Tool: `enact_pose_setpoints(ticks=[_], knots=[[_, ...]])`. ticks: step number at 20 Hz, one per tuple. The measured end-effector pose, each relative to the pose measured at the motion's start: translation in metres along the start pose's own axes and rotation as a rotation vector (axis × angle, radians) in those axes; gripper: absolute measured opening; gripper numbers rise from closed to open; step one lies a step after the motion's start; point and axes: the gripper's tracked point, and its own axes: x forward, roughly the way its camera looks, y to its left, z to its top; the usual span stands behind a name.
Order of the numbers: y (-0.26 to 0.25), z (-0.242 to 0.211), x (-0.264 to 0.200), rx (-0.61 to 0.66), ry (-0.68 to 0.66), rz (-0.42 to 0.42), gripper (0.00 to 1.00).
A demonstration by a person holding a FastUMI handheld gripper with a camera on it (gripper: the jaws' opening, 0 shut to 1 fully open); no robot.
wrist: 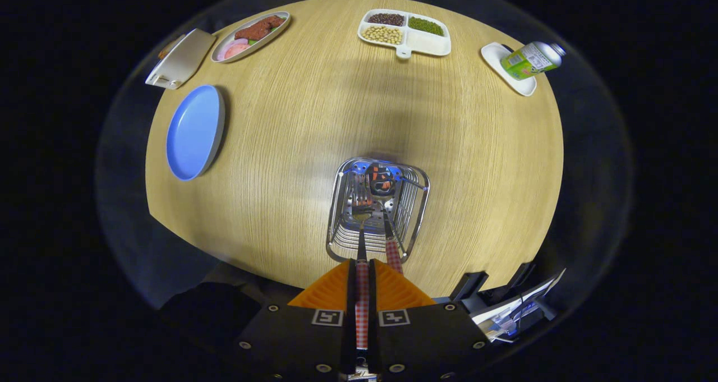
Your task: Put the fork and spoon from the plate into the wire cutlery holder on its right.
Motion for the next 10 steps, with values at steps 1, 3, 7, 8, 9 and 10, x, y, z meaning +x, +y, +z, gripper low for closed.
enact_pose_setpoints(ticks=[1, 3, 7, 8, 9, 10], knots=[[0.000, 0.001, 0.000, 0.012, 0.002, 0.001, 0.08], [-0.001, 0.009, -0.002, 0.021, -0.020, 0.002, 0.10], [0.001, 0.023, -0.010, 0.078, -0.116, 0.009, 0.15], [0.004, 0.028, -0.015, 0.102, -0.157, 0.027, 0.16], [0.009, 0.036, -0.022, 0.135, -0.207, 0.051, 0.16], [0.014, 0.044, -0.032, 0.167, -0.269, 0.081, 0.16]])
